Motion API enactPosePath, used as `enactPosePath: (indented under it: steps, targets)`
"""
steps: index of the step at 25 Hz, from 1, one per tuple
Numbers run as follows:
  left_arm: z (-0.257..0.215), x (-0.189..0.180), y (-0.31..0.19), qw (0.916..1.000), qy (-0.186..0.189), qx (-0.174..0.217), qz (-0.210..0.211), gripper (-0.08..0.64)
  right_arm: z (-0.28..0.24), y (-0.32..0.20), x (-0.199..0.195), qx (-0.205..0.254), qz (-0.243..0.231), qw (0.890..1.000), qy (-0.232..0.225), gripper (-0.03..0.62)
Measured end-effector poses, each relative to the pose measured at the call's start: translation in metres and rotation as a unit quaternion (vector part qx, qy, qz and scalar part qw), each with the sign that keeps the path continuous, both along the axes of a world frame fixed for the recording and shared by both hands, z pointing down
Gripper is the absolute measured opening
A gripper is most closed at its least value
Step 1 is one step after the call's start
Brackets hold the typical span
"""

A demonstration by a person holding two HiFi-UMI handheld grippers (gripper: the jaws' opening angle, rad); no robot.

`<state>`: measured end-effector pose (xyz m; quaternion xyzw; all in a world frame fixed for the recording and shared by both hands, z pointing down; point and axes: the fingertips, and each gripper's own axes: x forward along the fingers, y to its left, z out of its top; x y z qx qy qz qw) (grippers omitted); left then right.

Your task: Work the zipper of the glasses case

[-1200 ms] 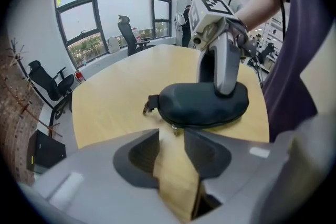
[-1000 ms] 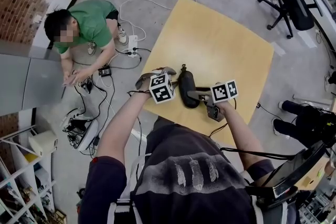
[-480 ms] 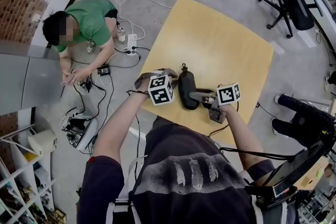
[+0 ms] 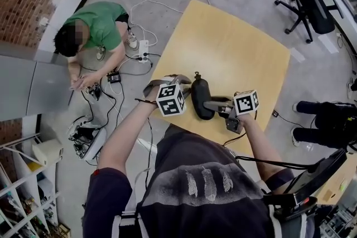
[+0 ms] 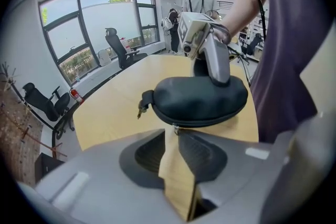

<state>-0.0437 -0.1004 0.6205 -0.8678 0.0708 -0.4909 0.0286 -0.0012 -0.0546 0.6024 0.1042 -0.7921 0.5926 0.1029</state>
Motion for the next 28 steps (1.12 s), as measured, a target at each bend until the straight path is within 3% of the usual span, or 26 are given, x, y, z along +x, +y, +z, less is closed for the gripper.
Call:
enactPosePath:
  steps: [4,12,21,28]
  targets:
    - [-0.006,0.002,0.003,0.9999,0.002,0.012,-0.003,0.003,-0.008,0.002,-0.001,0.004,-0.001,1.000,-0.007,0.204]
    - [-0.017,-0.001,0.011,0.9999,-0.002,0.004,-0.011,0.000,-0.019,0.003,0.001,0.009,0.019,1.000,-0.014,0.204]
    - [-0.023,-0.008,0.022,0.9989,-0.045,-0.001,-0.008,0.000,-0.026,0.007,0.000,0.034,0.052,0.998,0.006,0.201]
    - [-0.025,-0.003,0.036,0.9977,-0.064,-0.004,0.020,0.000,-0.026,0.017,0.005,0.032,0.051,0.998,0.003,0.201]
